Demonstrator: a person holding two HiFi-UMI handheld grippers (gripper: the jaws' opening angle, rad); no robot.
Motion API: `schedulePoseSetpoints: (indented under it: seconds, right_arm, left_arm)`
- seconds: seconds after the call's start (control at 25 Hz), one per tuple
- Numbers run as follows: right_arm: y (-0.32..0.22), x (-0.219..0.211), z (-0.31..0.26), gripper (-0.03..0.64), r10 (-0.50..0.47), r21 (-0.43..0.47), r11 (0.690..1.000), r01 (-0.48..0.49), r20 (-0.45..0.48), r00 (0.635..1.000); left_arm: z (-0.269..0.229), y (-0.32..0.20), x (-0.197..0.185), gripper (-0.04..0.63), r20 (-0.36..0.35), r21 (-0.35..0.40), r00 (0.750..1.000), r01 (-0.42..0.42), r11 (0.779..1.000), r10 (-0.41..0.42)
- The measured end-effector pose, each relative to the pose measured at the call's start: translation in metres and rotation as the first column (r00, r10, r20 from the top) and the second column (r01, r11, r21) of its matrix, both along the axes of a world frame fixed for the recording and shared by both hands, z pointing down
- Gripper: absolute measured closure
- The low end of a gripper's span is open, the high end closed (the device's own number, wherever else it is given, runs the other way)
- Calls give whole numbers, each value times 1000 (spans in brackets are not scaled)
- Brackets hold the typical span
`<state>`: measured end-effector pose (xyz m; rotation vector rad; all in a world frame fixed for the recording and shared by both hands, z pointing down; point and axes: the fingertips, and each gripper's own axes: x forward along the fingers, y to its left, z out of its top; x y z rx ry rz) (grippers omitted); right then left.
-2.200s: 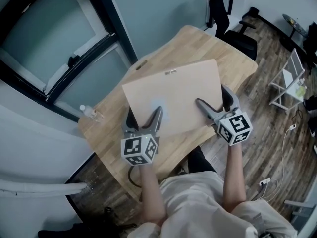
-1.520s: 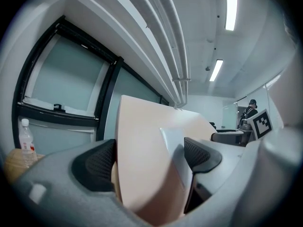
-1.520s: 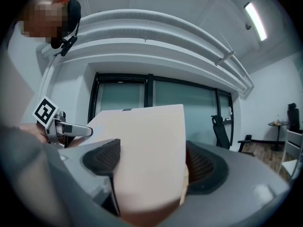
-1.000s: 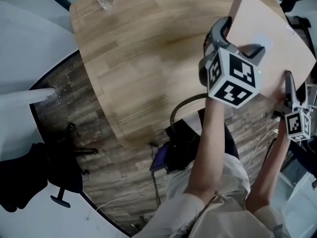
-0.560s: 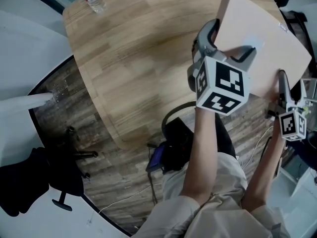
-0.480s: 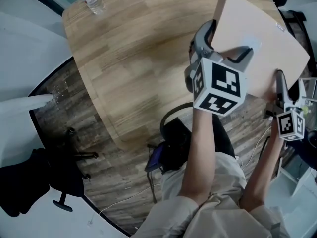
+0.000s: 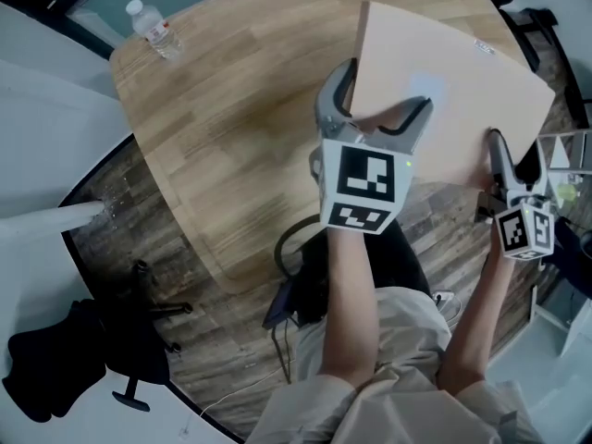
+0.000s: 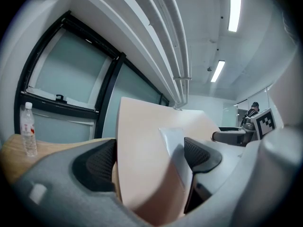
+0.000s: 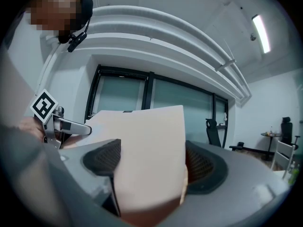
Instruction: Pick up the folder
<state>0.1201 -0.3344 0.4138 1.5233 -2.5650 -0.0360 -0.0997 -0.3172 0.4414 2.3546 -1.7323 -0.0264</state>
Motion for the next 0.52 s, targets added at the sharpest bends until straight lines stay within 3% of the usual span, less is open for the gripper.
schedulePoseSetpoints:
  seconds: [0.12, 0.52]
  right_arm:
    - [2, 11, 9, 197, 9, -15, 1000, -9, 16, 1000]
    - [5, -9, 7, 204, 1, -25, 1000, 0, 48, 999]
  left_arm:
    - [-1, 3, -2, 137, 7, -2, 1000, 3, 1000, -3]
    - [4, 7, -13, 137, 17, -20, 1000, 13, 1000, -12]
